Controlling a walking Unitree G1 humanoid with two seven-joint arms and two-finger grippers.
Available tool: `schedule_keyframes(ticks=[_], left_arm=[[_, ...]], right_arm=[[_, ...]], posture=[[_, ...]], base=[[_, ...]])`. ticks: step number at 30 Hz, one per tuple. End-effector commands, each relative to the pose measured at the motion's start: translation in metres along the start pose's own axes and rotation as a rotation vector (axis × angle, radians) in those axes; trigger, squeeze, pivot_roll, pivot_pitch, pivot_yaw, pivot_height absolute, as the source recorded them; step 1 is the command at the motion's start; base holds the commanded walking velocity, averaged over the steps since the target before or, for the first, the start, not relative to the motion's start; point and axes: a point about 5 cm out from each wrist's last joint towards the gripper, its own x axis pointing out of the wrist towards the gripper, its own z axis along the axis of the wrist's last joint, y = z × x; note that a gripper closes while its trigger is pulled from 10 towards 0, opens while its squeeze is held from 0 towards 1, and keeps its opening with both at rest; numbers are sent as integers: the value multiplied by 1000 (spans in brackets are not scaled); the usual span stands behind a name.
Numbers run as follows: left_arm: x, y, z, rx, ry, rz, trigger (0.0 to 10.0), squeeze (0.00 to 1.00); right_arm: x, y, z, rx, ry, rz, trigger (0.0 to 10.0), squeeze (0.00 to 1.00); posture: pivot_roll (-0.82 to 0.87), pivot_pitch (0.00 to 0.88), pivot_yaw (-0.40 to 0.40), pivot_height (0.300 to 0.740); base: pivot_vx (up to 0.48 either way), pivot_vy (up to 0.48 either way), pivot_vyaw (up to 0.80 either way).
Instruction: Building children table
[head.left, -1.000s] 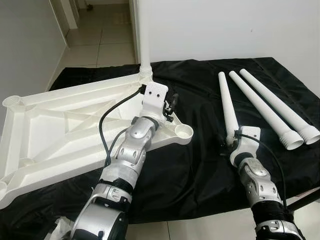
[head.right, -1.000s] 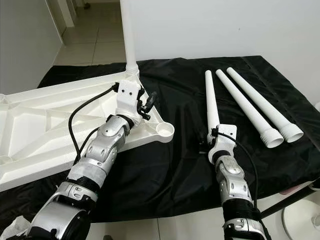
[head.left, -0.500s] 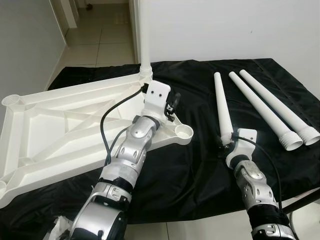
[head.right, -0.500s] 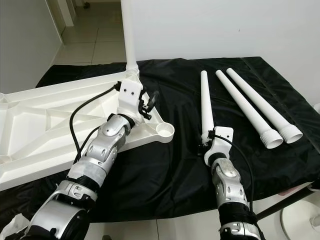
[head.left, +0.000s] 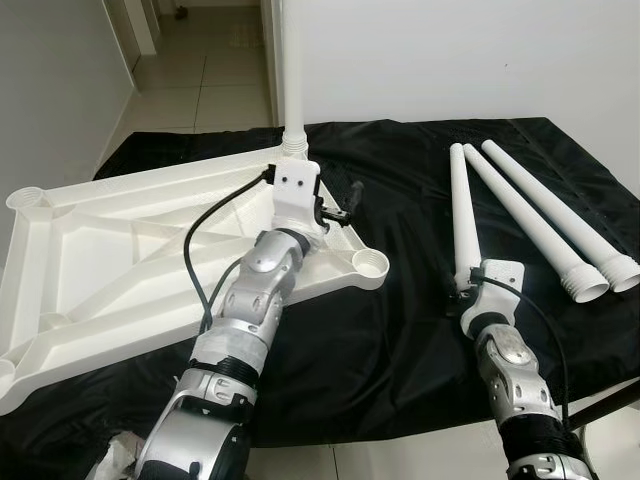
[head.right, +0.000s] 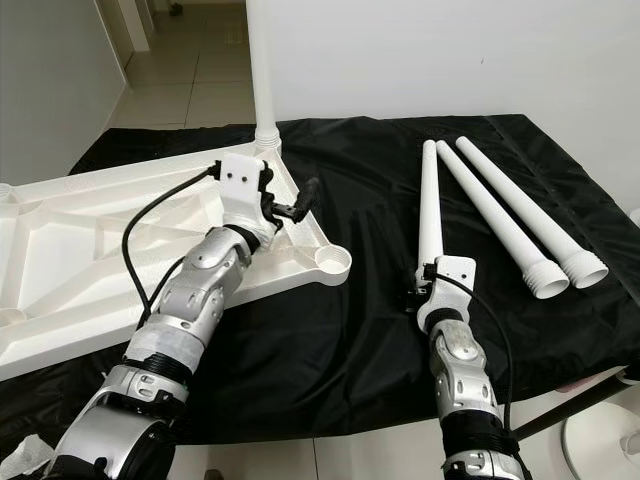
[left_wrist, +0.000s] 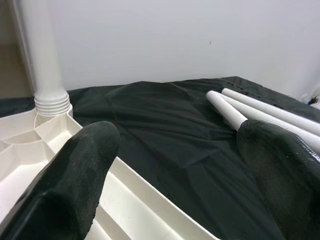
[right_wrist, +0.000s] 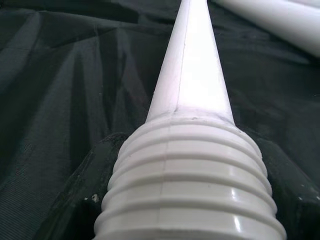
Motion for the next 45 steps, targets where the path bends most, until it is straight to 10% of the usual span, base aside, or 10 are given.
schedule_keyframes(ticks=[1,15,16,17,33,45], left_arm=[[1,-6,7,-37,10,-140,10000,1000],[1,-20,38,-258,75,-456,10000,1000],[0,-23,37,-280,112,-492,10000,141],[-1,-25,36,-302,152,-521,10000,0],[4,-31,68,-627,209,-653,10000,0],[0,-31,61,-636,292,-638,10000,0]], right_arm=[[-1,-5,11,-29,-65,-10,10000,0],[-13,-2,82,-119,-510,30,10000,0],[-16,2,85,-140,-540,59,10000,0],[-18,5,88,-162,-562,84,10000,0],[-34,57,86,-326,-640,369,10000,0],[-45,85,76,-410,-658,485,10000,0]], posture=[[-85,0,-3,740],[-90,0,-5,740],[-91,0,-3,740],[-91,0,-3,740],[-115,0,29,740],[-114,1,25,740]], base=[[0,0,0],[0,0,0],[0,0,0],[0,0,0],[0,0,0],[0,0,0]])
